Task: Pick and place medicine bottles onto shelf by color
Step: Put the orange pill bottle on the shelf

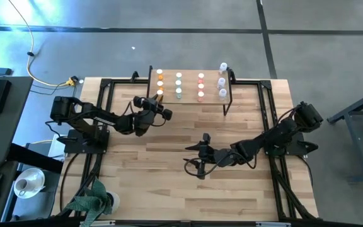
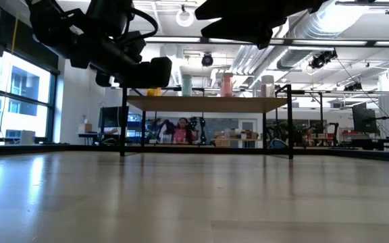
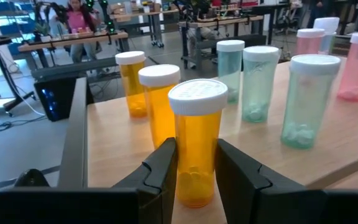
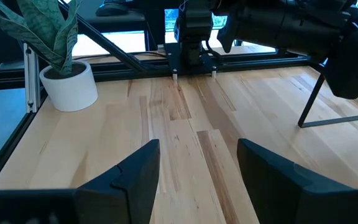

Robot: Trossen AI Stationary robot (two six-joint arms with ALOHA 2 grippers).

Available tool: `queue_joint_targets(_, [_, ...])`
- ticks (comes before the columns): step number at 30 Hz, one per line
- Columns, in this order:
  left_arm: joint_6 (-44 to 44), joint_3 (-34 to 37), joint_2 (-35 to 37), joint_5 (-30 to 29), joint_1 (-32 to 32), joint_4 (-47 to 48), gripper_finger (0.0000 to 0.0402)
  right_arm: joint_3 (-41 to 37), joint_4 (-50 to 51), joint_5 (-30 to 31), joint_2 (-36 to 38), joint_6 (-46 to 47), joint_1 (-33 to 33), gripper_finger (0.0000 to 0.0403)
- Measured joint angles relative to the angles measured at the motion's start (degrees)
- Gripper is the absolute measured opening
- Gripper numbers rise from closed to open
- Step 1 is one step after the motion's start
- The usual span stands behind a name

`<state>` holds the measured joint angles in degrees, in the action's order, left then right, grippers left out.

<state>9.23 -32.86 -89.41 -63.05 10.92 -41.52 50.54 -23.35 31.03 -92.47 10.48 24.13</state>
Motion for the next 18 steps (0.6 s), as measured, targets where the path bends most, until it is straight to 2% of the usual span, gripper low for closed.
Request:
queue_joint_targets(12, [0.2, -0.1, 0.0, 0.7, 0.0, 1.1, 0.0087, 0.0, 0.0, 0.0, 0.0, 0.0, 0.0, 0.0206])
queue_joint_targets(18, [0.3, 0.0, 0.0, -0.9, 0.0, 1.4, 0.0105, 0.0, 0.0, -0.7, 0.0, 0.0, 0.0, 0.0206])
